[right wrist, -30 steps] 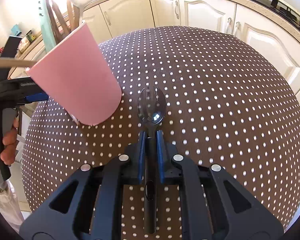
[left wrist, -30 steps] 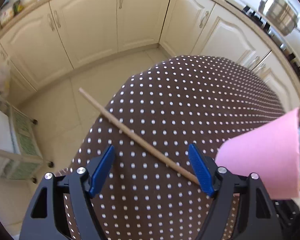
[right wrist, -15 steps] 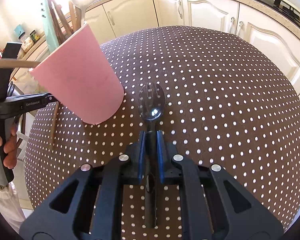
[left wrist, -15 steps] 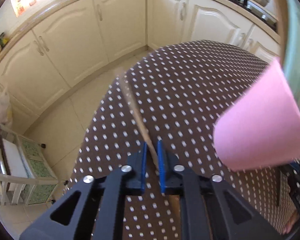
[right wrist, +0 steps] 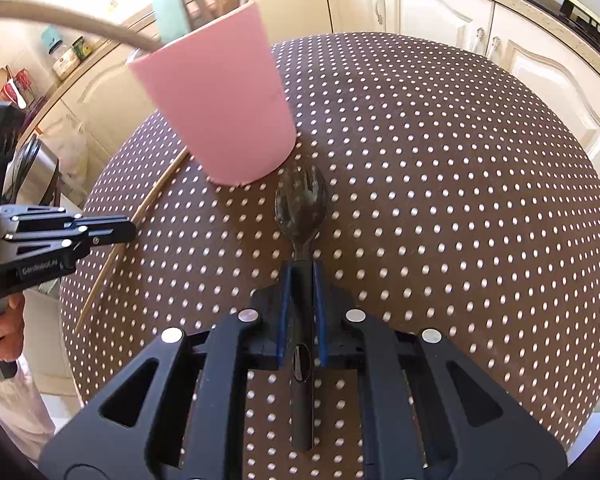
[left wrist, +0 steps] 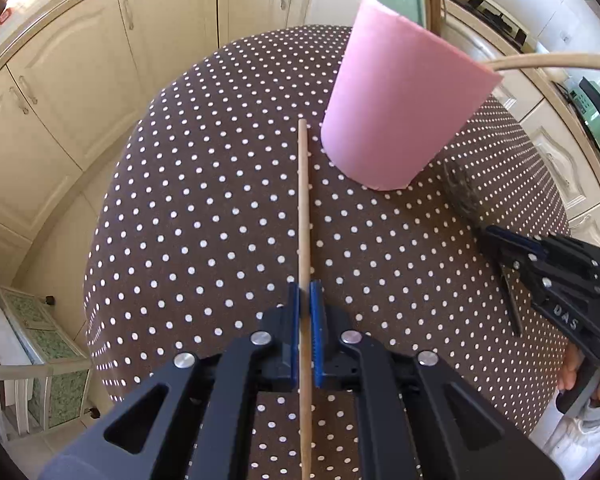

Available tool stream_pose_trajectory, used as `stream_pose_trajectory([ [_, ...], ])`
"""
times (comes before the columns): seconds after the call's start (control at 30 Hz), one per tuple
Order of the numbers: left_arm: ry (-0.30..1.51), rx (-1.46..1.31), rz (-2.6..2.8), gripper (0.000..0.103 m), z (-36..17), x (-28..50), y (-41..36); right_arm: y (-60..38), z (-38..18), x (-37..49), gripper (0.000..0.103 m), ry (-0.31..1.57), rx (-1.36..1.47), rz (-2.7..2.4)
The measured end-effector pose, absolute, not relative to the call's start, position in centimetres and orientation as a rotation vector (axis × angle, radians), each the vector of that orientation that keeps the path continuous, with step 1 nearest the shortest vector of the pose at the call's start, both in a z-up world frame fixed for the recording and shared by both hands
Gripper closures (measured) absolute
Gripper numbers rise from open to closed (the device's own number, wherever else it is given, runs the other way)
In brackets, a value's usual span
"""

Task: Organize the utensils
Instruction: 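Grasp the black spork with the right tool while the left tool grasps the chopstick, then lift the spork and chopstick upright over the pink cup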

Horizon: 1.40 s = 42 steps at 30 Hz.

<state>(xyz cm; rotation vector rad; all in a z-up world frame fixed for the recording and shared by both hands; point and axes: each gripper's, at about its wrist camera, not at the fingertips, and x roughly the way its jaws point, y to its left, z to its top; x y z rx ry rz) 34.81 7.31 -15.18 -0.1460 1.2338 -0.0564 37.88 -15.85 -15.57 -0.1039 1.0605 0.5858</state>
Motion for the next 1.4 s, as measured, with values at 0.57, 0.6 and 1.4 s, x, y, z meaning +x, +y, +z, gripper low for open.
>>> stream_pose_trajectory([
  [0.57, 1.119, -0.135, -0.036, 0.098, -14.2, 37.0, 5.8, -17.2, -14.4, 37.8, 0.092, 0.999, 0.003, 0.558],
  [0.6, 1.091, -0.144, -0.043, 0.098, -13.8, 36.6, 5.9, -17.4, -14.0, 37.7, 0.092, 0.978, 0.017, 0.558],
  [1.4, 0.229, -0.271, -0.152, 0.098, -0.1, 32.4, 6.1, -18.4, -3.7, 39.7, 0.092, 0.402, 0.32, 0.728],
])
